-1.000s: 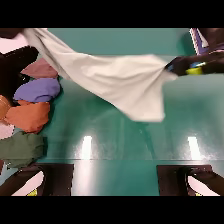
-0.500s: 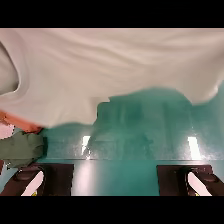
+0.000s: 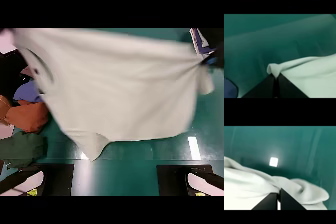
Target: Fold the shirts.
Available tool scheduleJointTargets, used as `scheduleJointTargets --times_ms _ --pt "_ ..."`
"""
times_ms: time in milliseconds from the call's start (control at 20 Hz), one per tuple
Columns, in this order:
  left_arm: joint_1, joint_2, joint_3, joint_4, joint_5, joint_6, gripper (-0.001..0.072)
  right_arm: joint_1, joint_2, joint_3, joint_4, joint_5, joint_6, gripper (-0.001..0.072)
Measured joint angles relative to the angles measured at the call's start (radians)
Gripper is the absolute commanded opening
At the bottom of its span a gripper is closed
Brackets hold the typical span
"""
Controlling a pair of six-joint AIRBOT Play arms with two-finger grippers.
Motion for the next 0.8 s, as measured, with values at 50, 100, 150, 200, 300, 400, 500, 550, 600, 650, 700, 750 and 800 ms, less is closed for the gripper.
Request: scheduleJointTargets --times_ms 50,100,150,200,300,400,500,550,600,650,700,750,800 --pt "0.0 -0.058 -0.039 0.002 -0.01 -0.005 0.0028 0.016 -0.048 -0.036 -0.002 -0.014 0.002 0.0014" --pt "0.0 -0.119 -0.079 0.002 -0.003 -0.008 0.0028 0.031 -0.103 -0.068 0.0 -0.043 0.002 0.0014" --pt "0.0 -0.173 -0.11 0.002 0.016 -0.009 0.0028 0.042 -0.158 -0.089 -0.001 -0.077 0.001 0.0015" --pt "0.0 -0.231 -0.137 0.005 0.043 -0.011 0.0028 0.049 -0.206 -0.097 0.0 -0.108 0.0 0.0015" --pt "0.0 -0.312 -0.168 0.009 0.102 -0.013 0.014 0.058 -0.298 -0.081 0.0 -0.164 -0.007 0.0055" --pt "0.0 -0.359 -0.183 0.014 0.145 -0.015 0.0545 0.062 -0.369 -0.03 0.002 -0.195 -0.012 0.0374" --pt "0.006 -0.376 -0.184 0.016 0.159 -0.02 0.0482 0.061 -0.416 0.029 0.016 -0.201 -0.026 0.0375" --pt "0.014 -0.376 -0.184 0.019 0.147 -0.026 0.0482 0.058 -0.426 0.053 0.034 -0.197 -0.039 0.0375" --pt "0.025 -0.37 -0.184 0.024 0.13 -0.031 0.0482 0.053 -0.431 0.071 0.055 -0.182 -0.055 0.0374" --pt "0.037 -0.359 -0.186 0.027 0.101 -0.034 0.0482 0.045 -0.426 0.075 0.071 -0.163 -0.072 0.0375" --pt "0.047 -0.343 -0.196 0.038 0.073 -0.035 0.0482 0.038 -0.412 0.066 0.087 -0.153 -0.085 0.0375" --pt "0.057 -0.32 -0.22 0.048 0.047 -0.037 0.0482 0.03 -0.388 0.043 0.109 -0.141 -0.099 0.0375" --pt "0.065 -0.293 -0.255 0.065 0.029 -0.039 0.0482 0.019 -0.356 0.005 0.124 -0.129 -0.111 0.0375"
